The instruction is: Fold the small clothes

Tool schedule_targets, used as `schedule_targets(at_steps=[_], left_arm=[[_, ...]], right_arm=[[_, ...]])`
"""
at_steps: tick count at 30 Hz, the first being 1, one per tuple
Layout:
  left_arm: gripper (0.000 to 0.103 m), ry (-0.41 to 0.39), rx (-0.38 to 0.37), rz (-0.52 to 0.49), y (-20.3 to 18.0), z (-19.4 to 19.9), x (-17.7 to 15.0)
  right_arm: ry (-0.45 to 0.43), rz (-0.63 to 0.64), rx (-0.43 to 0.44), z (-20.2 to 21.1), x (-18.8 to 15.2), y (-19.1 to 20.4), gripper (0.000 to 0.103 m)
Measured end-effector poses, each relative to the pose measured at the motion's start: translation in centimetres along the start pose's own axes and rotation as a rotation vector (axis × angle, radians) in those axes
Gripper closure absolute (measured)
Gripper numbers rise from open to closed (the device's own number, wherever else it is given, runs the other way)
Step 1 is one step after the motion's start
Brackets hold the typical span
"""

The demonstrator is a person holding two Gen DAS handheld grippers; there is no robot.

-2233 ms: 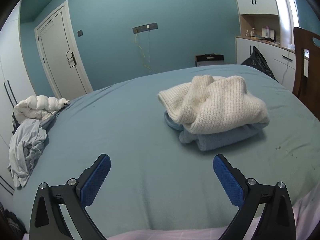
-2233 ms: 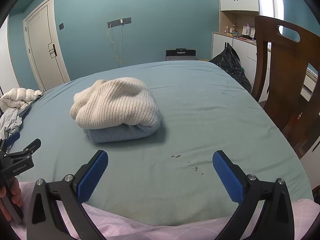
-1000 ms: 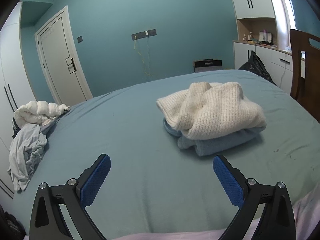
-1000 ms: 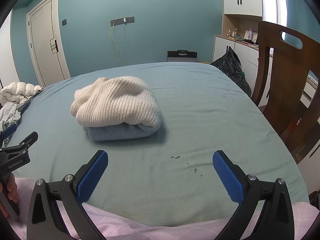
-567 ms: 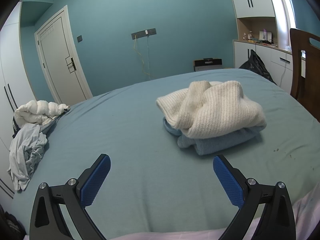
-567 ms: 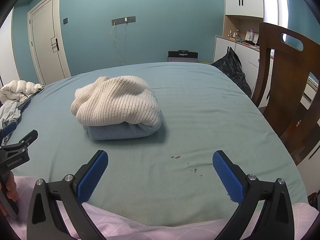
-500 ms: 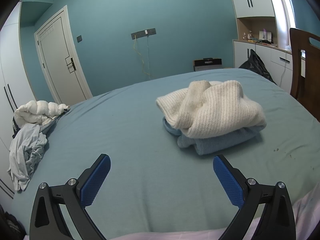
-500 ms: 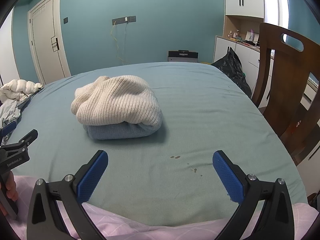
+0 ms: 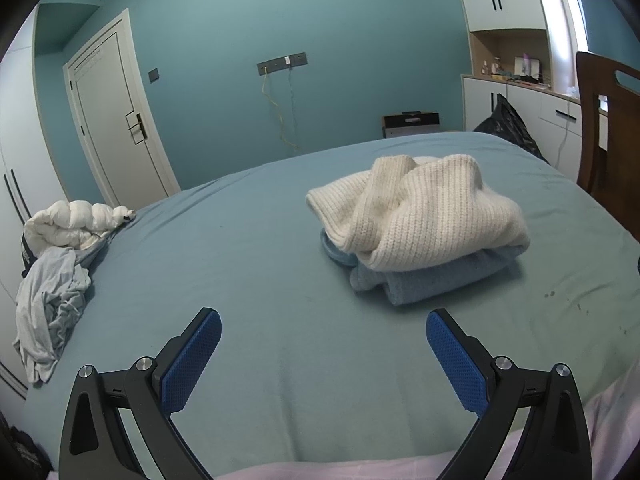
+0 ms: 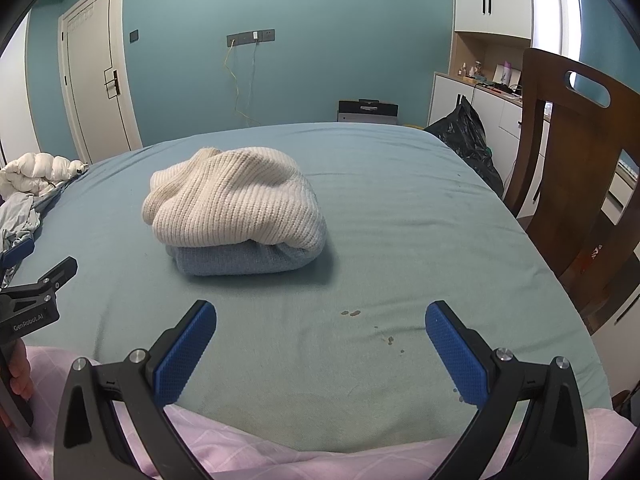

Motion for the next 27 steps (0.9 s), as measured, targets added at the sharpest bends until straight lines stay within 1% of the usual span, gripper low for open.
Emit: schedule_targets(at_steps=[11,16,21,27], left_arm=[[0.000,0.001,-0.008,-0.013,-0.33,0.00,-0.02],[0.000,0.018,-0.024,-0.006,-0.44,-0.21,-0.12],[0.000,0.058,-0.047,0.016,-0.44,-0.69,-0.40],[0.000,0.057,-0.044,0.034,-0.13,-0.66,-0.38]], right_arm=[[0.008,0.015,-0.007,-0.17,-0.27,0.27,0.001],[0.011,0.017,-0.008,-0.12,-0.24,0.34,0.001],[0.014,0.018,-0.009,-0.10,-0.30,0.39,0.001],[0.018,0.019,-0.010,-0.16,-0.30,0.39,0.001]])
Point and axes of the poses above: each gripper's, at about its wrist camera, not at the fingertips, and z roughly against the way its jaws point, y to its left, x to its top, the point moved 7 cm from there along -z, roughly the way its jaws point, and after that the axes turned 2 degrees about z, right-handed, at the moved point
